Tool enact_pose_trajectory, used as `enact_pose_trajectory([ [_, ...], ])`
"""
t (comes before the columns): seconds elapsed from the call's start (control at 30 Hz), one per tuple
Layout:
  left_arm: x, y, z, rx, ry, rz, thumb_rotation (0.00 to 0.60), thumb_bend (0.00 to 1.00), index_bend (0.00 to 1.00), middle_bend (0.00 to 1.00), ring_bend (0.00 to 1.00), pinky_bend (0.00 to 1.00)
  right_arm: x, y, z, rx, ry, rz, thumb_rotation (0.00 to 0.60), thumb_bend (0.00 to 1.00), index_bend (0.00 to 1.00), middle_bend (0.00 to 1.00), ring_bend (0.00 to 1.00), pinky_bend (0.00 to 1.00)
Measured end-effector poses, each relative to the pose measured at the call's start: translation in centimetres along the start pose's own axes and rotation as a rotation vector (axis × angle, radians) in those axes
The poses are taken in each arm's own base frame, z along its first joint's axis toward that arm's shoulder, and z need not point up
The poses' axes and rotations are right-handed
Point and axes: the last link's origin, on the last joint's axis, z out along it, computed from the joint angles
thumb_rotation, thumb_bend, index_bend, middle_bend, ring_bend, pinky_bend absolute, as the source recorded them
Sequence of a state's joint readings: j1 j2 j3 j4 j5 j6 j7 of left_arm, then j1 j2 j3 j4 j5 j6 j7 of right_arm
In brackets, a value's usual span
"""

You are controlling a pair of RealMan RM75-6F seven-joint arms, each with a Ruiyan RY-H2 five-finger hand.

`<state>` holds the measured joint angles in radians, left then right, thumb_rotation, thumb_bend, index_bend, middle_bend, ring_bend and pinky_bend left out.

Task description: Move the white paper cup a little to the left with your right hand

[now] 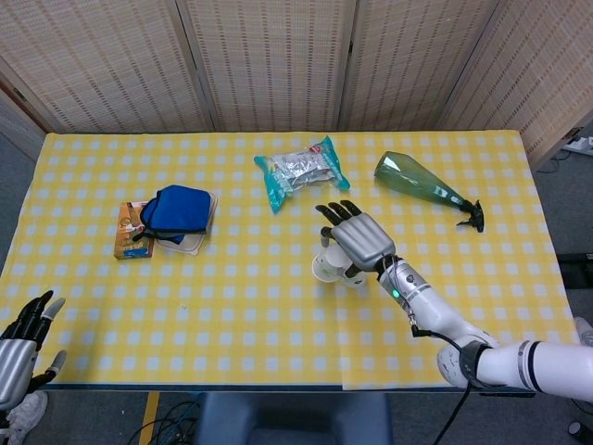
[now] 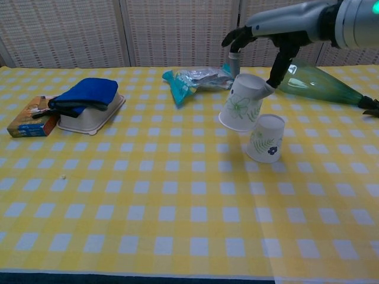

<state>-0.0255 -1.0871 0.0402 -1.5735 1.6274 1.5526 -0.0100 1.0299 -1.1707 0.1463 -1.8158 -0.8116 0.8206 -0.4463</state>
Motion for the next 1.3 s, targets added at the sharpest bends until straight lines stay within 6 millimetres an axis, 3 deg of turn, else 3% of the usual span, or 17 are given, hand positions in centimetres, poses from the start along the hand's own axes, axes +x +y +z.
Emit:
enact_pose_trajectory([
  [0.37, 0.6, -0.3, -0.3, -0.005, 0.015, -0.019, 0.600, 0.38, 0.00, 0.00, 0.04, 0.29, -3.4, -1.7, 3.6, 0.011, -0.070, -0.011, 0.600, 0.17, 0.40, 0.03, 0.00, 0.00],
  [0.77, 0.9, -0.7, -0.5, 0.003, 0.022, -0.027, 0.600, 0.38, 0.00, 0.00, 0.04, 0.29, -4.8, -2.9, 6.0, -0.001, -0.098, -0.046, 0.600, 0.17, 0.40, 0.03, 0.00, 0.00],
  [1.13, 1.1, -0.9, -0.6, 0.010, 0.030, -0.034, 0.600, 0.38, 0.00, 0.00, 0.04, 0.29, -5.1, -3.4, 6.9, -0.013, -0.103, -0.078, 0.600, 0.18, 0.40, 0.02, 0.00, 0.00],
  [1.3, 1.3, -0.8, -0.8, 0.005, 0.039, -0.032, 0.600, 0.38, 0.00, 0.00, 0.04, 0.29, -5.0, -3.6, 6.7, -0.020, -0.109, -0.085, 0.600, 0.17, 0.21, 0.00, 0.00, 0.00],
])
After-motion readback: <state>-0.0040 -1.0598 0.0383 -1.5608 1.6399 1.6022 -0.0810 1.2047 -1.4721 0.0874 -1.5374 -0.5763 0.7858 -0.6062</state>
